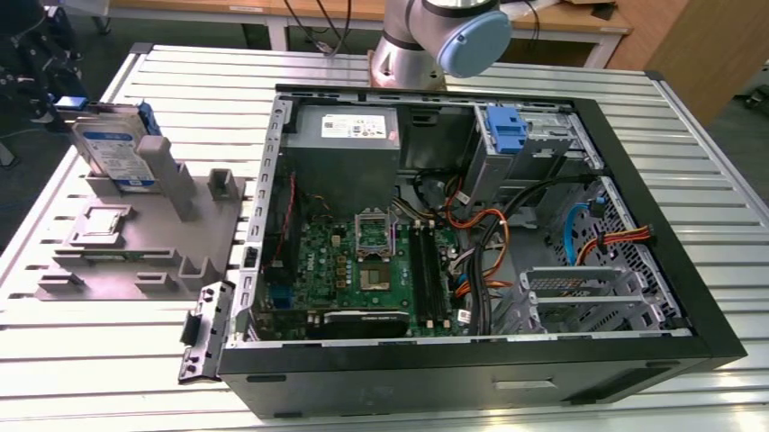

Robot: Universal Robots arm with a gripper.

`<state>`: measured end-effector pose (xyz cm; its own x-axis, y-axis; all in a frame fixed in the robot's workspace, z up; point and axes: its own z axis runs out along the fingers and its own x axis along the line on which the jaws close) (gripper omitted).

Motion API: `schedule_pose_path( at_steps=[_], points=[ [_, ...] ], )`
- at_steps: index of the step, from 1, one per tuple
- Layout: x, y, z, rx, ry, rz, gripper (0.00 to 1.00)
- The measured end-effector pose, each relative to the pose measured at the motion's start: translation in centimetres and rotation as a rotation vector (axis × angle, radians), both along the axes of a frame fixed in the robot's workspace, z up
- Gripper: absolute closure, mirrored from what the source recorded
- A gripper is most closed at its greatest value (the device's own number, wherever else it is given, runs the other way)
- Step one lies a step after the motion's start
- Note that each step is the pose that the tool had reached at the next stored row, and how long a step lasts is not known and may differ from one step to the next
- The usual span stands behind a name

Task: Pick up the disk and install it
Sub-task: 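Pick up the disk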

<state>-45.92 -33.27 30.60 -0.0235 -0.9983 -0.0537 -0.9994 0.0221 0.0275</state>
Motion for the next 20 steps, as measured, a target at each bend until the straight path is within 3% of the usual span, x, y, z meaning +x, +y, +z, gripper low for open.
schedule_pose_path(
  at_steps=[5, 9, 16, 20],
  points=[
    [0.09, 0.01, -0.31, -0.0001, -0.0018, 0.004, 0.35],
    [0.26, 0.01, -0.61, -0.0001, -0.0021, -0.023, 0.35],
    [0.30, 0.02, -1.62, -0.0002, -0.0023, -0.026, 0.35],
    [0.29, 0.01, -1.71, -0.0021, -0.0022, -0.026, 0.35]
  ],
)
